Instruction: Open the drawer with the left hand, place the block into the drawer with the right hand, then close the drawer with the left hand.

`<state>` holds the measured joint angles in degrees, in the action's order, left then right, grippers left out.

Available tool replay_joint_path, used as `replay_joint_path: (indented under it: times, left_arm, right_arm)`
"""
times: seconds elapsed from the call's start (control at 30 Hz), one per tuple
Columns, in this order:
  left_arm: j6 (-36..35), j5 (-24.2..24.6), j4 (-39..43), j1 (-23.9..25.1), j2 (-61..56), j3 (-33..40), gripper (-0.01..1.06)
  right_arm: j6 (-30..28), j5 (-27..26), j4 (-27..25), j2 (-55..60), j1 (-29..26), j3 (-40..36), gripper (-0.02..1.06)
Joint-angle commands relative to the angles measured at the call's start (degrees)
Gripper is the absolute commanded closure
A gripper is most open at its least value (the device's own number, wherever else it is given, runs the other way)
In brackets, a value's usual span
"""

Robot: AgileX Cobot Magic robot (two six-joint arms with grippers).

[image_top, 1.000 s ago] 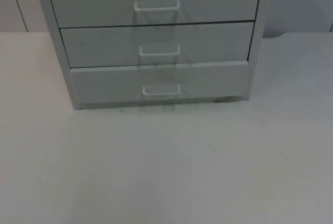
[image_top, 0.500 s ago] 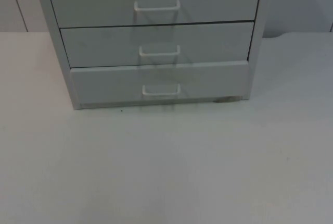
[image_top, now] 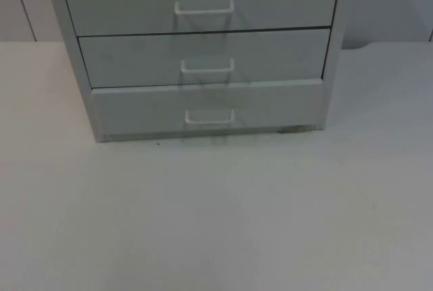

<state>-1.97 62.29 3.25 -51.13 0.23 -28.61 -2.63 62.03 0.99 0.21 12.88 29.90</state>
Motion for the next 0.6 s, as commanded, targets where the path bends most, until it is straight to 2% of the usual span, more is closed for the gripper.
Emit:
replay_joint_path:
  times: [0.0, 0.03, 0.57]
  left_arm:
    - [0.1, -0.6, -0.9, -0.2, -0.2, 0.3, 0.17]
    - [0.1, -0.6, -0.9, -0.2, -0.2, 0.3, -0.01]
    - [0.1, -0.6, -0.9, -0.2, -0.2, 0.3, 0.00]
  right_arm:
    - [0.1, -0.3, 0.2, -0.2, -0.3, -0.3, -0.01]
    - [0.1, -0.3, 0.2, -0.2, -0.3, -0.3, -0.01]
    - [0.1, -0.2, 0.2, -0.2, -0.3, -0.3, -0.01]
